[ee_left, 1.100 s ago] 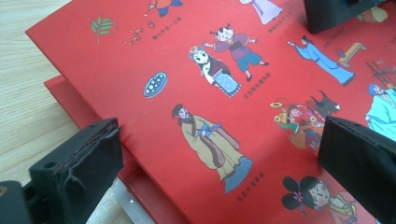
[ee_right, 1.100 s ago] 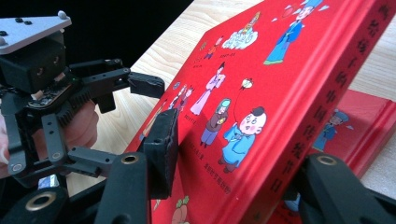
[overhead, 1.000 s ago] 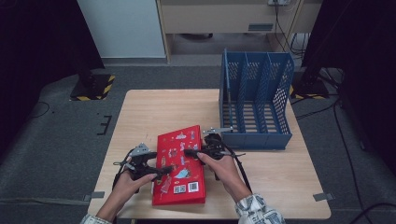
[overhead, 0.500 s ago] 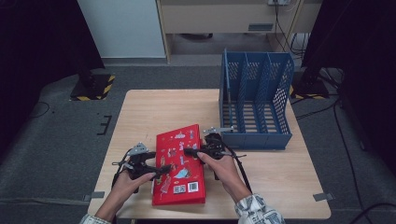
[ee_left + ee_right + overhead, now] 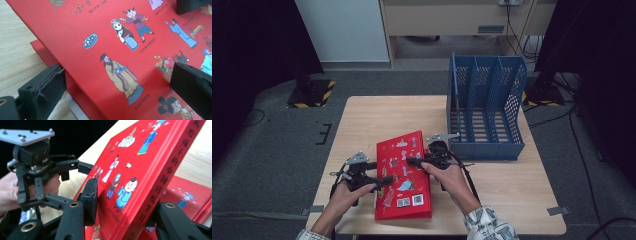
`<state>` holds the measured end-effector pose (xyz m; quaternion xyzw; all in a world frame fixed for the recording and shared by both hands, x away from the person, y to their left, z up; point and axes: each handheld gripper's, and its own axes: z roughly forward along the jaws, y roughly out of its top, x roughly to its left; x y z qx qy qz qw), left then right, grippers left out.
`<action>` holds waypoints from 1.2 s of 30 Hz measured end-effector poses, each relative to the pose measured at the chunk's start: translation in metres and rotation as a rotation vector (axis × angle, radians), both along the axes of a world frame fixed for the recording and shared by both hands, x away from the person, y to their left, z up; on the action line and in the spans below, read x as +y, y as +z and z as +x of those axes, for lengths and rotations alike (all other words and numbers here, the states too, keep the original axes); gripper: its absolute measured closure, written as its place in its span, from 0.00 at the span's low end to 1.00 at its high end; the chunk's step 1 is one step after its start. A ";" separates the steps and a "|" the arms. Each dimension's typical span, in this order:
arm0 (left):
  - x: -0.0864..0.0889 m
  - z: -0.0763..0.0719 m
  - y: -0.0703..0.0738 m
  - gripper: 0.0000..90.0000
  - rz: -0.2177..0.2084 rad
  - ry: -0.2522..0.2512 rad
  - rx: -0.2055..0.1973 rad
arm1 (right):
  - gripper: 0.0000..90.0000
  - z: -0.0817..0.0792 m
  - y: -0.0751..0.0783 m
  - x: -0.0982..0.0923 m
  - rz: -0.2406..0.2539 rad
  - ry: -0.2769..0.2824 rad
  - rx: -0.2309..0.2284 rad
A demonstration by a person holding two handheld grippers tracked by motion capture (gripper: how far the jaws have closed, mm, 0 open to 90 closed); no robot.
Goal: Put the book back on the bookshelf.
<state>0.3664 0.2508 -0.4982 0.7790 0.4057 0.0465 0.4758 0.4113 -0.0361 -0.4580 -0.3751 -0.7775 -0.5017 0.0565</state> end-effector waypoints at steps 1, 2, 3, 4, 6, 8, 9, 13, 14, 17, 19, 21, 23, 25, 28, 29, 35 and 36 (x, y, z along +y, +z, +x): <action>0.000 0.000 0.001 0.00 0.002 0.001 0.004 | 0.62 0.000 0.002 0.001 -0.011 0.005 -0.003; 0.001 0.000 0.001 0.00 0.002 0.000 0.007 | 0.61 0.000 0.003 0.003 -0.023 0.011 -0.009; 0.001 0.000 0.001 0.00 0.003 0.001 0.011 | 0.61 0.000 0.004 0.003 -0.032 0.016 -0.014; 0.001 0.001 0.002 0.00 0.005 0.001 0.013 | 0.60 0.000 0.005 0.004 -0.041 0.022 -0.018; 0.001 0.001 0.003 0.00 0.009 0.001 0.020 | 0.59 0.001 0.007 0.005 -0.055 0.029 -0.020; 0.001 0.001 0.003 0.00 0.012 0.002 0.024 | 0.58 0.001 0.007 0.006 -0.063 0.036 -0.024; 0.001 0.002 0.003 0.00 0.015 0.002 0.027 | 0.58 0.001 0.007 0.006 -0.067 0.039 -0.027; 0.001 0.002 0.005 0.00 0.023 0.001 0.034 | 0.58 0.002 0.007 0.007 -0.073 0.047 -0.025; 0.001 0.003 0.005 0.00 0.023 0.001 0.031 | 0.58 0.003 0.008 0.007 -0.071 0.050 -0.027; 0.000 0.004 0.009 0.00 0.024 0.006 0.009 | 0.60 0.004 0.010 0.006 -0.046 0.048 -0.030; 0.000 0.006 0.012 0.00 0.017 0.008 0.004 | 0.62 0.005 0.014 0.005 -0.038 0.046 -0.042; 0.001 0.009 0.014 0.00 0.002 0.004 0.006 | 0.65 0.006 0.018 0.005 -0.021 0.051 -0.064; 0.001 0.011 0.015 0.00 -0.001 0.000 0.004 | 0.66 0.007 0.023 0.006 -0.020 0.056 -0.081; 0.002 0.012 0.017 0.00 -0.003 -0.001 -0.002 | 0.66 0.008 0.027 0.007 -0.024 0.062 -0.092; 0.003 0.012 0.020 0.01 0.002 0.006 -0.016 | 0.66 0.009 0.030 0.008 -0.027 0.064 -0.095; 0.003 0.012 0.020 0.02 0.003 0.009 -0.022 | 0.66 0.009 0.031 0.009 -0.030 0.063 -0.093; 0.004 0.011 0.026 0.04 0.017 0.019 -0.062 | 0.65 0.009 0.034 0.011 -0.044 0.078 -0.100; 0.005 0.011 0.027 0.05 0.020 0.020 -0.068 | 0.64 0.009 0.035 0.011 -0.046 0.080 -0.100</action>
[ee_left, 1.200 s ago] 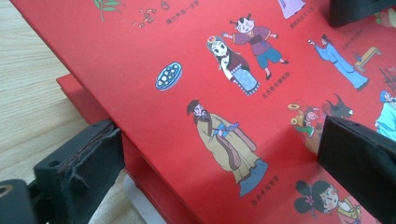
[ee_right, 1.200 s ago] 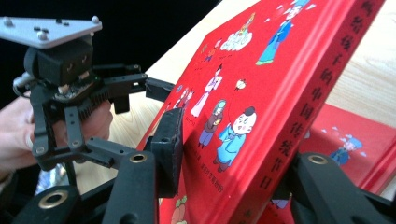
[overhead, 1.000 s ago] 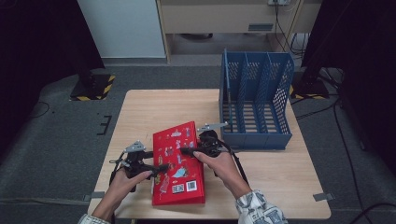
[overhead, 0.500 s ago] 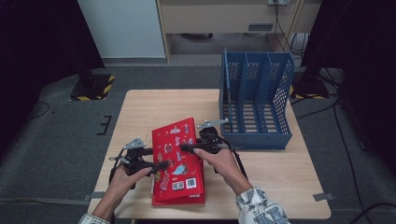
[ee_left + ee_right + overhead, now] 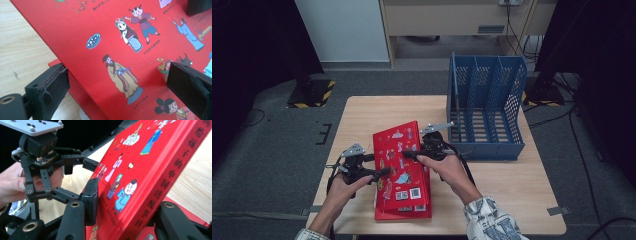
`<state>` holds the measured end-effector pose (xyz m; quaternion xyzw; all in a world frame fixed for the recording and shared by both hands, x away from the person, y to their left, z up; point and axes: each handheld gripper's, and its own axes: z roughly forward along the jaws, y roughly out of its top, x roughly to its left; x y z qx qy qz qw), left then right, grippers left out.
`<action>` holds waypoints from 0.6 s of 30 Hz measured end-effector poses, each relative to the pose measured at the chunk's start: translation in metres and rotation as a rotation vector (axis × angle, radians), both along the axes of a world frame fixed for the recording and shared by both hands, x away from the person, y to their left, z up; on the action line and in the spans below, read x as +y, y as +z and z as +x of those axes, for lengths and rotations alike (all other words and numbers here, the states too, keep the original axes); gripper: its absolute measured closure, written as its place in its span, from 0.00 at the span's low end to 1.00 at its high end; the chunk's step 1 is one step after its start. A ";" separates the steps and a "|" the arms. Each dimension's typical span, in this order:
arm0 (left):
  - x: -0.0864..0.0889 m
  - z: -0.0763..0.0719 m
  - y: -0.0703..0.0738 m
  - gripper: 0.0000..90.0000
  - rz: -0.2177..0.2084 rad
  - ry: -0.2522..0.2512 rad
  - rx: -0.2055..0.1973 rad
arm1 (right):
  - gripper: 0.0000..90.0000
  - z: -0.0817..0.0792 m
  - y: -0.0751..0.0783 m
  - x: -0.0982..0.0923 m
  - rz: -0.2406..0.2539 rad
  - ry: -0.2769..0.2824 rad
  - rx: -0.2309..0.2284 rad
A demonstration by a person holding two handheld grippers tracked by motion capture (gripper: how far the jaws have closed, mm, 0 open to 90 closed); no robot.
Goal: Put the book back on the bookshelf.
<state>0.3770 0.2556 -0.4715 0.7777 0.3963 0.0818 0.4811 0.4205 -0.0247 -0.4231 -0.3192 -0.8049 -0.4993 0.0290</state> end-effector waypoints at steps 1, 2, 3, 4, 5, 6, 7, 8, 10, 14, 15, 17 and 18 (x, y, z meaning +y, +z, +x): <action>0.000 0.000 0.001 0.06 -0.001 0.004 -0.003 | 0.64 0.000 0.000 0.000 -0.002 0.002 0.001; 0.000 0.000 0.001 0.07 0.002 0.004 -0.007 | 0.64 0.001 0.000 0.000 -0.005 0.005 0.002; 0.000 0.000 0.002 0.07 0.005 0.006 -0.010 | 0.64 0.001 0.000 0.000 -0.005 0.008 0.001; 0.000 0.000 0.002 0.07 0.008 0.006 -0.013 | 0.64 0.002 0.000 0.000 -0.005 0.009 0.000; 0.000 -0.001 0.003 0.08 0.013 0.003 -0.016 | 0.64 0.002 0.000 0.001 -0.006 0.009 0.002; 0.000 -0.001 0.003 0.08 0.018 0.000 -0.020 | 0.63 0.003 0.000 0.001 -0.007 0.011 0.004; 0.000 -0.001 0.004 0.09 0.022 -0.002 -0.023 | 0.63 0.003 0.000 0.001 -0.007 0.010 0.004; 0.000 -0.001 0.004 0.10 0.024 -0.004 -0.022 | 0.63 0.004 -0.001 0.001 -0.007 0.011 0.005; 0.000 -0.001 0.005 0.10 0.027 -0.004 -0.023 | 0.63 0.004 -0.001 0.001 -0.002 0.012 0.006; 0.000 -0.002 0.005 0.10 0.029 -0.003 -0.021 | 0.64 0.004 -0.001 0.002 0.000 0.012 0.001; 0.000 -0.002 0.006 0.10 0.031 -0.003 -0.021 | 0.64 0.004 -0.001 0.002 0.002 0.013 0.000; 0.001 -0.002 0.007 0.10 0.030 -0.006 -0.024 | 0.66 0.004 0.000 0.001 0.010 0.016 -0.001; 0.001 -0.002 0.007 0.10 0.028 -0.008 -0.023 | 0.66 0.003 0.000 0.001 0.014 0.017 0.002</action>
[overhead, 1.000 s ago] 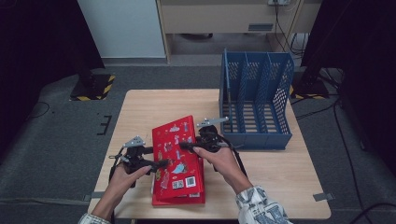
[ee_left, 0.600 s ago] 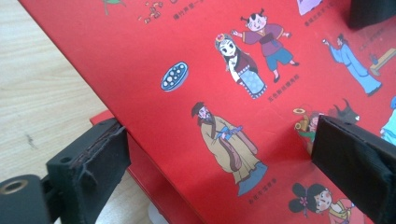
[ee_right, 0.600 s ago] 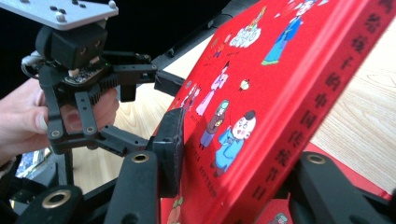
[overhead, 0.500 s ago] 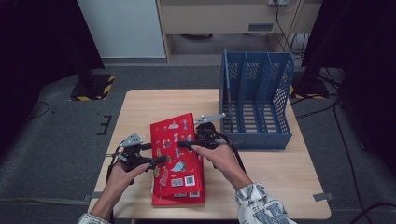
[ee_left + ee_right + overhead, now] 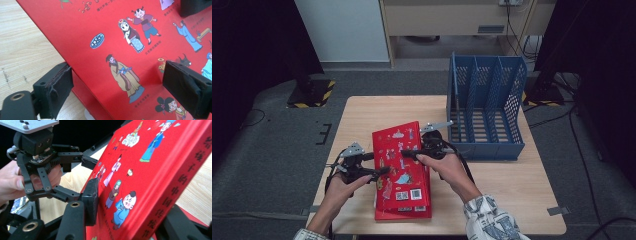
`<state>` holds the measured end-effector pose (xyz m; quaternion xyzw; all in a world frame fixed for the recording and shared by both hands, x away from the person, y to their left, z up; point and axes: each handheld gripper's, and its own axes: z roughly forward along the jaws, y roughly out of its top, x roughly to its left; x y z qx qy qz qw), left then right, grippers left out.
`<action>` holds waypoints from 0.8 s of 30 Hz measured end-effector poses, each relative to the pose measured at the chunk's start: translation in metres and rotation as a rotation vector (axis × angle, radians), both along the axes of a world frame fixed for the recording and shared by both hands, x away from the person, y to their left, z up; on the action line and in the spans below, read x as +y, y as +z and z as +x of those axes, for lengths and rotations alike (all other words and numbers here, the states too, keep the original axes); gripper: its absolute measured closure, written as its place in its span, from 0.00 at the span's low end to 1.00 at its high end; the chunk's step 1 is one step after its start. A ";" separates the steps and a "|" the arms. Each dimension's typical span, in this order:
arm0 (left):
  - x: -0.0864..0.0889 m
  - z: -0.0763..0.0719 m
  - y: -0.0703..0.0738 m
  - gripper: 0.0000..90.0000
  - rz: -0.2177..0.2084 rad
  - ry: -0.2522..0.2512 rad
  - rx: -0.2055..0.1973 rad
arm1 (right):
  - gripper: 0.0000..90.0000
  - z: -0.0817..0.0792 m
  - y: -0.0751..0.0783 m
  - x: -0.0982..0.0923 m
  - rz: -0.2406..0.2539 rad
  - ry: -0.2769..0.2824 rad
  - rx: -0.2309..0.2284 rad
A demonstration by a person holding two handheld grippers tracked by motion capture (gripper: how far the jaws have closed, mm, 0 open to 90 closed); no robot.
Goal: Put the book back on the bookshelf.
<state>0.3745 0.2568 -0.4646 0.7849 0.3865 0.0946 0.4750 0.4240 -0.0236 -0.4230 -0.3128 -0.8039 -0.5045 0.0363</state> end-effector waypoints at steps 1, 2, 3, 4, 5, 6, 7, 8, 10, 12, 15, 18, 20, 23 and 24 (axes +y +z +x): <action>0.001 0.000 0.000 0.10 -0.004 -0.002 0.001 | 0.66 0.000 0.000 0.000 0.002 0.001 -0.002; 0.001 0.000 0.000 0.10 -0.007 -0.003 0.001 | 0.67 0.000 0.000 0.000 0.005 0.003 0.000; 0.001 0.000 0.000 0.10 -0.008 -0.004 -0.001 | 0.67 0.000 0.000 -0.001 0.010 0.004 0.004; 0.001 0.000 0.000 0.10 -0.009 -0.004 -0.005 | 0.68 0.000 0.001 -0.001 0.011 0.005 0.004; 0.001 0.000 0.001 0.10 -0.011 -0.001 -0.008 | 0.68 0.000 0.001 -0.001 0.015 0.007 0.002; 0.001 0.000 0.001 0.10 -0.014 0.002 -0.012 | 0.69 0.000 0.001 -0.001 0.018 0.008 0.004; 0.002 0.000 0.001 0.10 -0.018 0.004 -0.016 | 0.69 -0.001 0.002 -0.001 0.021 0.007 0.004; 0.002 0.000 0.001 0.09 -0.022 0.006 -0.021 | 0.70 -0.001 0.002 -0.001 0.025 0.009 0.002; 0.003 0.000 0.002 0.07 -0.026 0.010 -0.024 | 0.72 -0.001 0.003 -0.001 0.040 0.012 0.006; 0.005 0.000 0.002 0.07 -0.029 0.016 -0.024 | 0.72 -0.002 0.004 -0.001 0.049 0.013 0.009; 0.008 0.002 0.000 0.05 -0.035 0.036 -0.017 | 0.74 -0.002 0.005 -0.001 0.066 0.020 0.011; 0.009 0.002 -0.002 0.05 -0.030 0.035 -0.007 | 0.76 -0.003 0.007 -0.001 0.063 0.017 -0.002; 0.009 0.002 -0.003 0.05 -0.044 0.027 0.005 | 0.76 -0.003 0.007 -0.001 0.068 0.021 -0.002; 0.007 0.001 -0.003 0.07 -0.048 0.014 0.003 | 0.76 -0.003 0.007 -0.001 0.070 0.022 -0.003; 0.007 0.001 -0.003 0.06 -0.049 0.010 0.007 | 0.76 -0.003 0.007 -0.001 0.071 0.020 -0.004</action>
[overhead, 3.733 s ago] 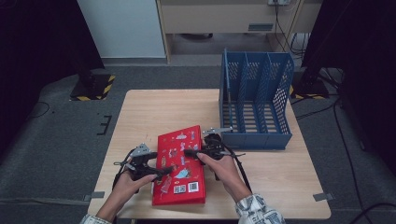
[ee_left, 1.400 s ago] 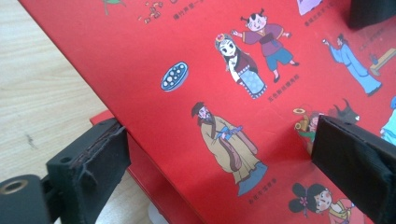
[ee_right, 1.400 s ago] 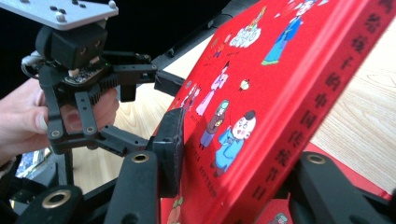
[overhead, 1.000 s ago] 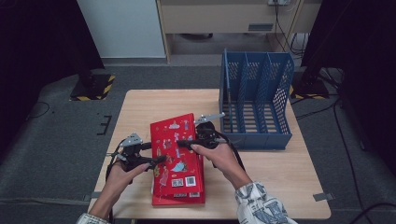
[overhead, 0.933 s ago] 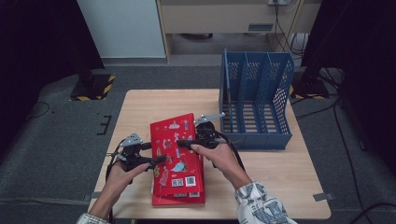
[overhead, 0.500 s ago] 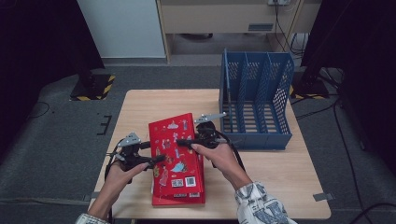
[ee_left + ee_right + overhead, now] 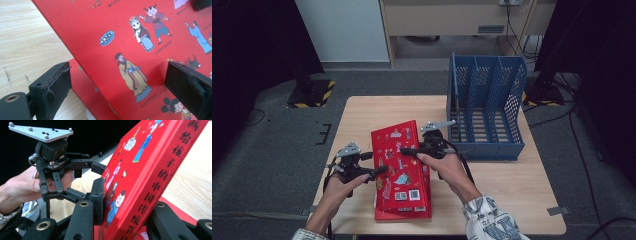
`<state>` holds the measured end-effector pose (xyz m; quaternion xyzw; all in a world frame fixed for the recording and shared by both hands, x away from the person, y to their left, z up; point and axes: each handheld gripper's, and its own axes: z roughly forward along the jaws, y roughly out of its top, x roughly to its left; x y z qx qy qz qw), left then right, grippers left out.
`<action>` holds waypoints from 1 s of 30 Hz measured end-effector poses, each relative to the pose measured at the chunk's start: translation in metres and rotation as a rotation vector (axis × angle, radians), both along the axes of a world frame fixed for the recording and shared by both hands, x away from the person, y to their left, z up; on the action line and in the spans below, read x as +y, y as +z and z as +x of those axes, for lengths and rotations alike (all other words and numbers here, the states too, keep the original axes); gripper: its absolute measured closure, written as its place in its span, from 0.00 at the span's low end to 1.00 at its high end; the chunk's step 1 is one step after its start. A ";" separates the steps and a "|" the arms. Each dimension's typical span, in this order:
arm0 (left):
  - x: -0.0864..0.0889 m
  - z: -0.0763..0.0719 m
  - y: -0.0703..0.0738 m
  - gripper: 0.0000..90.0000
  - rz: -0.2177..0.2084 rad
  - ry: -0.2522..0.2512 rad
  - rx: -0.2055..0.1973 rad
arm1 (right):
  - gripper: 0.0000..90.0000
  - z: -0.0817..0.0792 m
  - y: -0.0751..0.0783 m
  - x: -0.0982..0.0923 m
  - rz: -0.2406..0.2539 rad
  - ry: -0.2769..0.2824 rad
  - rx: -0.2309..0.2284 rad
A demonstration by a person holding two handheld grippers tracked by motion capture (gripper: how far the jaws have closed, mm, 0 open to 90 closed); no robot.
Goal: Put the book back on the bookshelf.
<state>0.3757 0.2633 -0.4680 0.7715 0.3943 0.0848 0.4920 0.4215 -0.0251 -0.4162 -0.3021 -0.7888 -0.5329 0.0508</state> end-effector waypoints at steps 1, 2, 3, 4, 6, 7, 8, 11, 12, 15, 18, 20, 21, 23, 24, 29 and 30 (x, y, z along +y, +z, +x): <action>0.000 0.000 -0.001 0.06 -0.003 -0.005 0.007 | 0.76 0.000 0.001 0.000 0.003 -0.002 0.000; 0.000 0.000 -0.002 0.05 -0.005 -0.009 0.013 | 0.76 0.000 0.001 -0.001 0.004 -0.002 -0.005; 0.000 0.000 -0.003 0.04 -0.010 -0.016 0.018 | 0.77 0.000 0.002 -0.001 0.009 -0.004 -0.010; 0.000 0.000 -0.004 0.04 -0.010 -0.025 0.023 | 0.77 0.000 0.003 -0.002 0.013 -0.006 -0.015; -0.002 -0.001 -0.005 0.04 -0.005 -0.053 0.030 | 0.78 0.000 0.006 -0.003 0.021 -0.013 -0.025; -0.003 -0.001 -0.006 0.04 -0.006 -0.065 0.032 | 0.78 0.001 0.007 -0.004 0.026 -0.016 -0.032; -0.004 -0.001 -0.007 0.04 -0.004 -0.074 0.035 | 0.79 0.001 0.009 -0.004 0.030 -0.017 -0.043; -0.008 -0.001 -0.007 0.05 -0.018 -0.103 0.044 | 0.80 0.001 0.014 -0.004 0.042 -0.015 -0.058; -0.008 -0.001 -0.007 0.06 -0.023 -0.111 0.046 | 0.80 0.001 0.015 -0.004 0.044 -0.012 -0.064; -0.008 0.000 -0.007 0.10 -0.041 -0.134 0.041 | 0.81 0.000 0.018 -0.003 0.054 -0.006 -0.078; -0.007 -0.001 -0.005 0.17 -0.049 -0.155 0.031 | 0.81 -0.001 0.019 -0.003 0.061 0.000 -0.084; -0.007 -0.001 -0.004 0.18 -0.047 -0.155 0.035 | 0.81 -0.001 0.019 -0.003 0.061 0.004 -0.090; -0.007 -0.001 -0.004 0.18 -0.051 -0.154 0.040 | 0.81 -0.001 0.019 -0.003 0.059 0.006 -0.094; -0.005 0.000 -0.003 0.21 -0.052 -0.154 0.041 | 0.80 -0.001 0.019 -0.003 0.057 0.008 -0.097; -0.004 0.000 -0.002 0.23 -0.051 -0.152 0.041 | 0.80 -0.001 0.019 -0.004 0.054 0.008 -0.100; 0.000 -0.002 0.004 0.34 -0.034 -0.133 0.004 | 0.76 -0.001 0.019 -0.005 0.040 0.005 -0.134; 0.001 -0.003 0.005 0.36 -0.031 -0.131 -0.003 | 0.76 -0.001 0.019 -0.006 0.040 0.005 -0.143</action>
